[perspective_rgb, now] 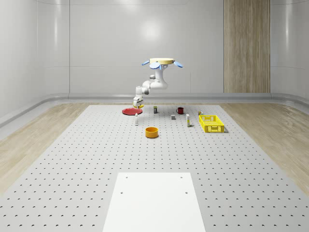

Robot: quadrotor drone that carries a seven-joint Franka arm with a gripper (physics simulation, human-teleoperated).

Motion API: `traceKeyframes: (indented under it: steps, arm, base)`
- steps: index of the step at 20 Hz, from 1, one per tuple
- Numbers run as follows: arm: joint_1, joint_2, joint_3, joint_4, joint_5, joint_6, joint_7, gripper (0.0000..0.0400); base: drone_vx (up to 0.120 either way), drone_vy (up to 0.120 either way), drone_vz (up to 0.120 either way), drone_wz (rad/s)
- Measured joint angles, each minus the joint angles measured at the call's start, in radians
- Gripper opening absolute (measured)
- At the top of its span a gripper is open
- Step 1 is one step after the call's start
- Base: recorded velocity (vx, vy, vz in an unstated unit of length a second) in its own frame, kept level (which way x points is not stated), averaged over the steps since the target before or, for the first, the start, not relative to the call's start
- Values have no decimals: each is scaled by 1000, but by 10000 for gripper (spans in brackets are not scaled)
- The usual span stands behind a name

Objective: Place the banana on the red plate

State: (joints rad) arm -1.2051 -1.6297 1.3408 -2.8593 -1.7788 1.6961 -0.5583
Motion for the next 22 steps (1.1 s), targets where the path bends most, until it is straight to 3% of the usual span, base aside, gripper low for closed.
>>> traceKeyframes:
  steps: [22]
  arm:
    - [-3, -8, 1, 2, 11, 7, -662, 193]
  base:
    - [0, 0, 0, -300]
